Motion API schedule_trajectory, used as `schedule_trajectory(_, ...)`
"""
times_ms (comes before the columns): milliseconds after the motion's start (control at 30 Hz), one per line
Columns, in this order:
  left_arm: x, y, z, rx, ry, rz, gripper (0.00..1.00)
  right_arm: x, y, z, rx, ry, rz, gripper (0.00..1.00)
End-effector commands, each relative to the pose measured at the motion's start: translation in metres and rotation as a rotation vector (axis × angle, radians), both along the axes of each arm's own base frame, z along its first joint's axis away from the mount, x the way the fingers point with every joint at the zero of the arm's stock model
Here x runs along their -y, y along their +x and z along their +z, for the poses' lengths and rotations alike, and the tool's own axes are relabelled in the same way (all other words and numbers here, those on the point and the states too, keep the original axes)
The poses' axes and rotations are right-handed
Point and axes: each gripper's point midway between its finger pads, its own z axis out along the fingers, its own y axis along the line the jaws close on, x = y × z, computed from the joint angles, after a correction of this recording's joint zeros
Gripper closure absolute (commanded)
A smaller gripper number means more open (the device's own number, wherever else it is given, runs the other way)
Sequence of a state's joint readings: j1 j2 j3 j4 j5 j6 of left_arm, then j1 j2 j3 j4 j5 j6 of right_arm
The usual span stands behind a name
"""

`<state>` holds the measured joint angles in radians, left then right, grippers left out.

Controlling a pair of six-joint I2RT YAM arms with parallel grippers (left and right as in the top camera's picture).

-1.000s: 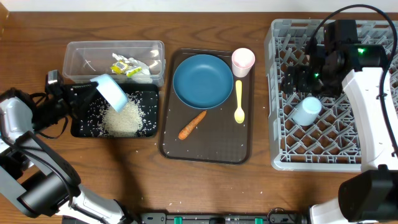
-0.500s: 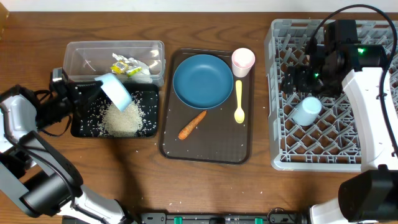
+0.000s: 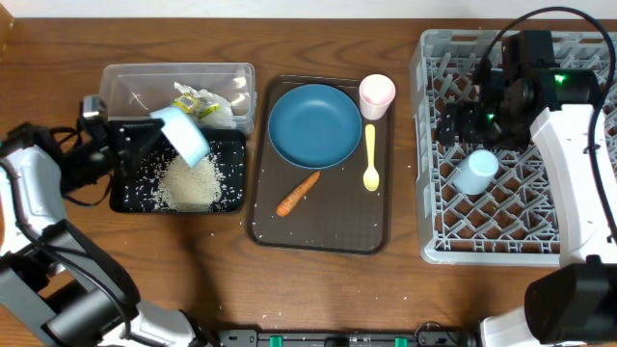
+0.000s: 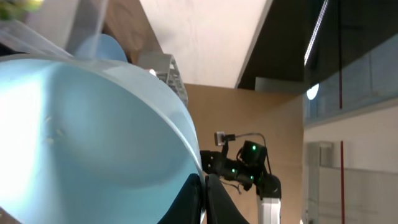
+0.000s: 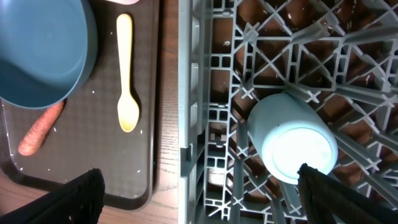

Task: Sort waste into correct bins and load items into the dishwasher rack
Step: 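Carry emptied light-blue bowl with left gripper and set it on brown tray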

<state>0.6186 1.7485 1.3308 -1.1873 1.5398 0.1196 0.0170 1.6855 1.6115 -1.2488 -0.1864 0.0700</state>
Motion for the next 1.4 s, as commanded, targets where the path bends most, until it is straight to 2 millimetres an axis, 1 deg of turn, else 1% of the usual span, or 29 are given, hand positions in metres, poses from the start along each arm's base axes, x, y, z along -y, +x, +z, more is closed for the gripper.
schedule_trajectory(0, 0.01, -0.003, 0.019, 0.065, 0.005, -0.018, 0.94, 0.002, 0.003, 0.012, 0.041, -0.006, 0.01, 0.03)
schedule_trajectory(67, 0.01, -0.003, 0.021, 0.079, 0.015, -0.017, 0.94, 0.002, 0.003, 0.012, 0.04, -0.006, 0.01, 0.03)
schedule_trajectory(133, 0.004, -0.001, 0.02, 0.098, 0.029, -0.006, 0.94, 0.002, 0.002, 0.012, 0.039, -0.006, 0.01, 0.03)
schedule_trajectory(167, 0.001, 0.0, 0.019, 0.085, 0.02, 0.002, 0.94, 0.002, 0.002, 0.012, 0.039, -0.006, 0.01, 0.03)
schedule_trajectory(200, -0.001, 0.0, 0.018, 0.037, -0.014, 0.011, 0.94, 0.002, 0.002, 0.012, 0.039, -0.006, 0.01, 0.03)
schedule_trajectory(233, 0.0, -0.002, 0.018, -0.024, -0.057, 0.016, 0.94, 0.002, 0.002, 0.012, 0.037, -0.006, 0.01, 0.03)
schedule_trajectory(267, 0.001, -0.003, 0.019, -0.035, -0.065, 0.016, 0.94, 0.002, 0.001, 0.012, 0.035, -0.006, 0.01, 0.03)
schedule_trajectory(333, 0.003, -0.005, 0.023, 0.013, -0.031, 0.012, 0.94, 0.002, 0.001, 0.012, 0.033, -0.006, 0.011, 0.03)
schedule_trajectory(500, 0.004, -0.006, 0.026, 0.029, -0.019, 0.01, 0.94, 0.002, 0.001, 0.012, 0.034, -0.007, 0.013, 0.03)
schedule_trajectory(633, 0.015, -0.007, 0.028, 0.067, 0.009, -0.022, 0.94, 0.002, 0.001, 0.012, 0.036, -0.007, 0.013, 0.03)
schedule_trajectory(733, 0.036, -0.01, 0.022, 0.058, 0.094, -0.085, 0.94, 0.002, 0.002, 0.012, 0.04, -0.007, 0.013, 0.03)
schedule_trajectory(833, 0.064, -0.016, 0.01, 0.041, 0.232, -0.178, 0.94, 0.002, 0.003, 0.012, 0.041, -0.007, 0.014, 0.03)
schedule_trajectory(967, 0.107, -0.029, -0.009, 0.036, 0.445, -0.333, 0.94, 0.002, 0.003, 0.012, 0.041, -0.007, 0.014, 0.03)
schedule_trajectory(1067, 0.142, -0.039, -0.016, 0.073, 0.543, -0.45, 0.94, 0.002, 0.003, 0.012, 0.041, -0.007, 0.014, 0.03)
schedule_trajectory(1133, 0.167, -0.048, -0.025, 0.097, 0.62, -0.543, 0.94, 0.001, 0.002, 0.012, 0.041, -0.007, 0.015, 0.03)
schedule_trajectory(1267, 0.207, -0.072, -0.052, 0.075, 0.811, -0.703, 0.94, 0.001, 0.002, 0.012, 0.04, -0.007, 0.015, 0.03)
schedule_trajectory(1367, 0.237, -0.09, -0.069, 0.096, 0.963, -0.804, 0.94, 0.001, 0.002, 0.012, 0.04, -0.007, 0.015, 0.03)
